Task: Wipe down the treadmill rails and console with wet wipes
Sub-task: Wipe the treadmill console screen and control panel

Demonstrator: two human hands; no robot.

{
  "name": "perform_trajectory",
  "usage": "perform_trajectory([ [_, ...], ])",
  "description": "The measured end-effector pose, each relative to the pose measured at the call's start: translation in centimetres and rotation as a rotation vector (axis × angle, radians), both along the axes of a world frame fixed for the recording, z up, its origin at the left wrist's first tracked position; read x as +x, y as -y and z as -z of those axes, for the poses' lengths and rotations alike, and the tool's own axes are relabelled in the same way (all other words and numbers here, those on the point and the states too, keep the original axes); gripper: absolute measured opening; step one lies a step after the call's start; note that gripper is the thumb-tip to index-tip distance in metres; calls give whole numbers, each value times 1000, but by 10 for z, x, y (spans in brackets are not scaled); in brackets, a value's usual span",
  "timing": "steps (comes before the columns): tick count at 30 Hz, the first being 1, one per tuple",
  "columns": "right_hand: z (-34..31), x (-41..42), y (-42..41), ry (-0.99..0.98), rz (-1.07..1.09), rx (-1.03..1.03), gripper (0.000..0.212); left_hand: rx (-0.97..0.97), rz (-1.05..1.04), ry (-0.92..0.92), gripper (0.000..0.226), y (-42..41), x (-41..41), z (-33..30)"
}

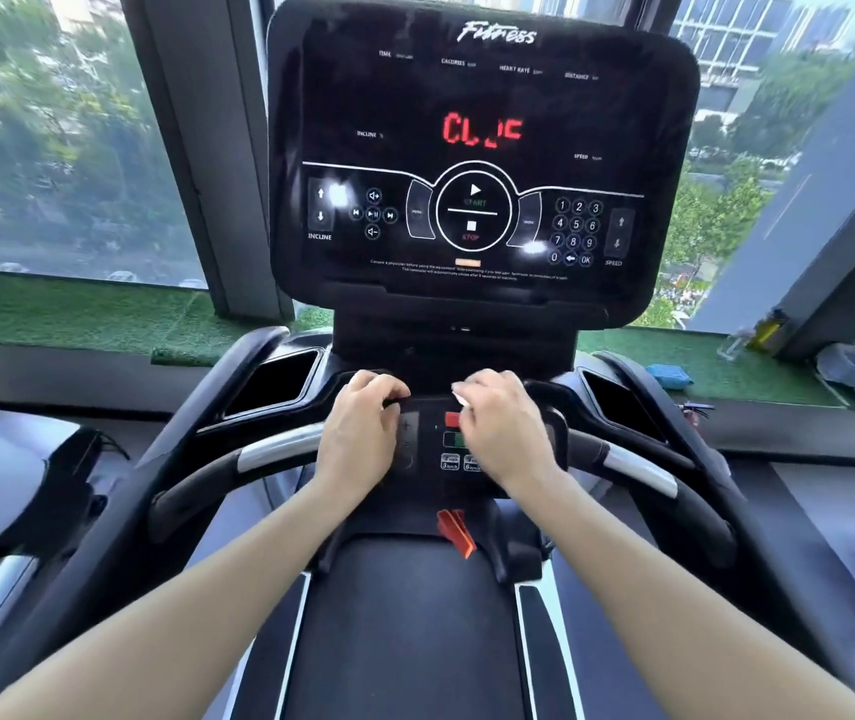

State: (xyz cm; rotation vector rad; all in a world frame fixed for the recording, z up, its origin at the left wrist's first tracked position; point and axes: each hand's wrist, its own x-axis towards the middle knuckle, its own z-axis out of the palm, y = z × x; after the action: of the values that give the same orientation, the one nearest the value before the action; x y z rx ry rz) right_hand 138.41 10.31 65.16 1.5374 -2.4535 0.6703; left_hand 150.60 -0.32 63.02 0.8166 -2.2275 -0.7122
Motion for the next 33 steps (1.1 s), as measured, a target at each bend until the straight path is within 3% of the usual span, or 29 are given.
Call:
perform_trajectory([
  [4,-2,14,10,16,-74,13,30,-2,4,13,16,8,2,-2],
  [11,-1,-28,-36,108,114,-27,21,-15,25,-5,11,11,3,0],
  [16,-2,-7,3,60,71,12,27,-39,29,27,11,12,3,-2],
  [20,-1,6,31,134,59,49,27,-57,43,52,12,14,3,-3],
  [27,-18,-37,-32,151,189,41,19,-48,47,30,14,13,3,-3],
  [33,-7,0,23,119,107,23,25,-36,32,32,12,12,2,-4],
])
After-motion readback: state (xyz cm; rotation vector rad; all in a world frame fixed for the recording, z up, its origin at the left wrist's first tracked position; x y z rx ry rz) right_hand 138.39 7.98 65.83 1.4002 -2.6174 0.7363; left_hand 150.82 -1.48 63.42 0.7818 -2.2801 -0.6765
